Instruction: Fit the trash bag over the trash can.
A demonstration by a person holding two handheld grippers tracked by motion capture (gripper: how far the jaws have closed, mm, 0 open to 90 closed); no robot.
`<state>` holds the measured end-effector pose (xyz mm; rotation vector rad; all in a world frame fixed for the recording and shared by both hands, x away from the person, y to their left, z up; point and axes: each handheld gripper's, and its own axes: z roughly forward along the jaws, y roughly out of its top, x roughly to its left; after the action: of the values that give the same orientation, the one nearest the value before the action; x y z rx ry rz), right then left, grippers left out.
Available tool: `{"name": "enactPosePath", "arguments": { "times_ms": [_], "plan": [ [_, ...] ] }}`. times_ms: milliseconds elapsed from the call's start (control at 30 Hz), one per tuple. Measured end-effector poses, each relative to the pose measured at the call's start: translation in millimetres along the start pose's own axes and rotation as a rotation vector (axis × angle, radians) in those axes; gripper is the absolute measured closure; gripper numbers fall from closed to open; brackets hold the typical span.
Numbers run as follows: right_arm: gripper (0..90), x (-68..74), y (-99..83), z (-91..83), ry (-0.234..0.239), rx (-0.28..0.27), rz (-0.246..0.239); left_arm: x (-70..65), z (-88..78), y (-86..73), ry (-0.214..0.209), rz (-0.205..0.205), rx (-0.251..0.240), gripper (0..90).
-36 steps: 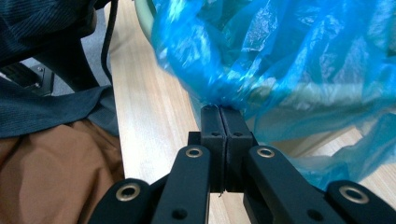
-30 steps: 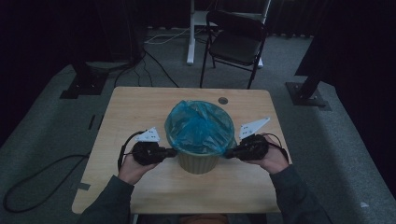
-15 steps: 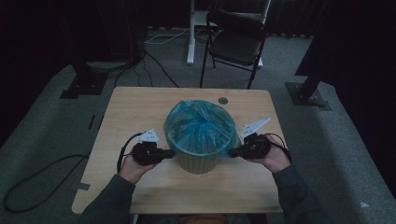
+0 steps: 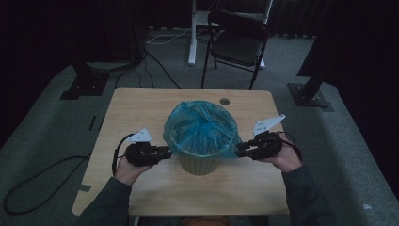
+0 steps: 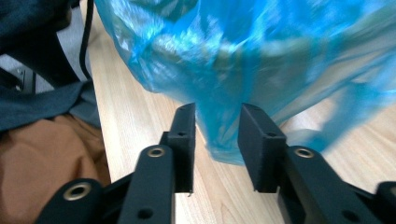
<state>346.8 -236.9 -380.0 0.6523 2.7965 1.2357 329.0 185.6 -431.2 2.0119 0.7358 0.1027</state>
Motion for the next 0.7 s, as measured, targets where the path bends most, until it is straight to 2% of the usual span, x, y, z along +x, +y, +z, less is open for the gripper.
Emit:
{"name": "enactPosePath", "arguments": {
  "times_ms": [133, 167, 200, 300, 500, 600, 700],
  "plan": [
    [62.4, -1.3, -0.2, -10.0, -0.02, -0.027, 0.01, 0.4, -9.3, 1.1, 0.006, 0.0, -0.033, 64.3],
    [61.3, -2.0, -0.3, -12.4, -0.031, -0.035, 0.017, 0.8, -16.6, 2.5, 0.005, -0.01, -0.073, 64.3],
    [61.5, -4.6, 0.3, -16.0, -0.076, -0.04, 0.036, 0.5, -19.2, 3.7, 0.009, -0.009, -0.081, 63.7],
    [64.9, -8.8, 2.8, -18.1, -0.11, -0.057, 0.052, -0.1, -26.0, 9.2, 0.027, 0.002, -0.104, 62.8],
    [74.6, -12.1, 13.6, -19.7, -0.168, -0.109, 0.074, 1.9, -36.1, 27.5, 0.068, 0.007, -0.146, 61.6],
    [75.0, -14.2, 21.4, -18.5, -0.196, -0.13, 0.079, 4.0, -37.7, 38.0, 0.085, 0.006, -0.168, 59.4],
    [73.3, -17.5, 30.1, -15.9, -0.211, -0.158, 0.084, 9.7, -35.7, 48.1, 0.102, -0.014, -0.178, 56.8]
  ]
}}
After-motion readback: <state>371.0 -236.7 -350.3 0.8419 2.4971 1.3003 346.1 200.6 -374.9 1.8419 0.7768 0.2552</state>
